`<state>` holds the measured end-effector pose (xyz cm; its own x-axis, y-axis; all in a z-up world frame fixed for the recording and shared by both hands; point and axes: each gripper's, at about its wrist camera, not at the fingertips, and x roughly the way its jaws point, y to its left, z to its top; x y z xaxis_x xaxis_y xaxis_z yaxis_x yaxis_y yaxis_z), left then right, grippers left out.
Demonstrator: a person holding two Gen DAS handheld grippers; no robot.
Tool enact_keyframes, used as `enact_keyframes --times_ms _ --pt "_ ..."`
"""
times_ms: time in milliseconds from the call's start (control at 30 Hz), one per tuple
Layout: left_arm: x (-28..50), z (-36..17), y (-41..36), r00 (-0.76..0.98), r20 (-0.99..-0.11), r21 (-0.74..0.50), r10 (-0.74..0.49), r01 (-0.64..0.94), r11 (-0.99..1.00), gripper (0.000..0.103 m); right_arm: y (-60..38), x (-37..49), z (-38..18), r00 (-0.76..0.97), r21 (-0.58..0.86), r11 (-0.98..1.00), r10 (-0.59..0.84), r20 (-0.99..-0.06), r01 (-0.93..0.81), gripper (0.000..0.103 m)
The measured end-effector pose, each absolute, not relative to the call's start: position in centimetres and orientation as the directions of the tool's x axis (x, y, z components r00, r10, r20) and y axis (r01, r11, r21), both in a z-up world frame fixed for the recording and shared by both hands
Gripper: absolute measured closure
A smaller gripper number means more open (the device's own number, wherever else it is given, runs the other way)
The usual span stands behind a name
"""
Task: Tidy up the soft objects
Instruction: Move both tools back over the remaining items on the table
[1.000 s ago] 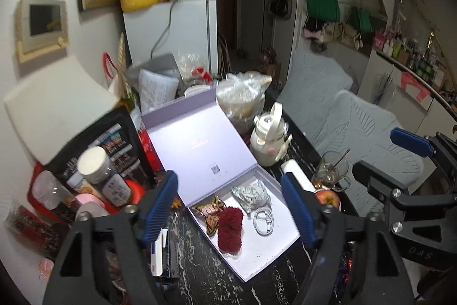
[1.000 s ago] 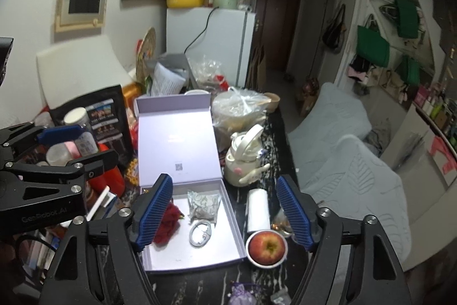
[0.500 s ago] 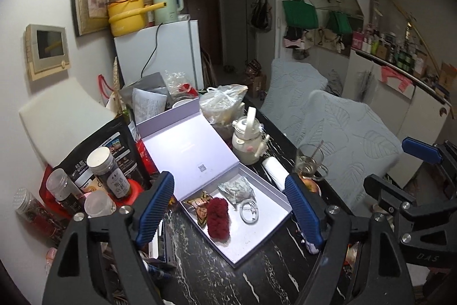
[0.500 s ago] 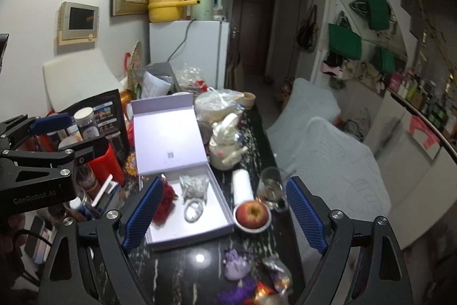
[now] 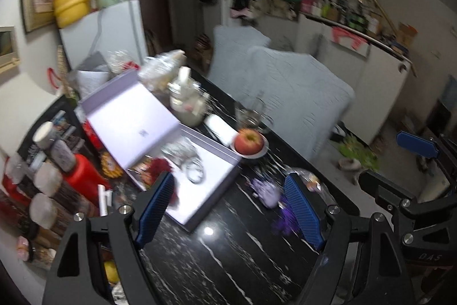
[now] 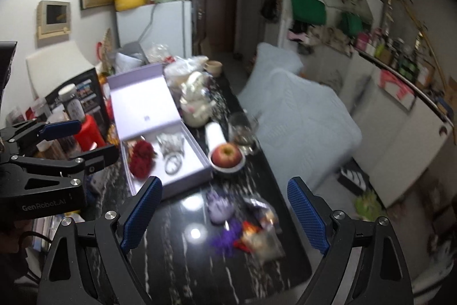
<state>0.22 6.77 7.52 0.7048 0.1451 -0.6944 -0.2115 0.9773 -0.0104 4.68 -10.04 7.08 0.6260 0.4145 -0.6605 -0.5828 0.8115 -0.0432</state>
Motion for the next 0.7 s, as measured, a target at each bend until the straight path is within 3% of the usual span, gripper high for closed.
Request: enact_keyframes --times_ms 400,700 --pt "2.4 3.1 0.0 0.636 -0.769 -0.065 -0.063 0.020 0.998 0.023 -16.8 3.0 3.1 0.635 -0.028 0.913 0.261 -0.727 -0.408 0.013" --pt "4.7 -0.5 -3.4 0.561 -0.817 -0.084 -0.133 0.113 0.990 0.023 -20.5 3.9 -0.1 0.592 -0.009 0.950 0.187 -0.784 -0.312 0.013"
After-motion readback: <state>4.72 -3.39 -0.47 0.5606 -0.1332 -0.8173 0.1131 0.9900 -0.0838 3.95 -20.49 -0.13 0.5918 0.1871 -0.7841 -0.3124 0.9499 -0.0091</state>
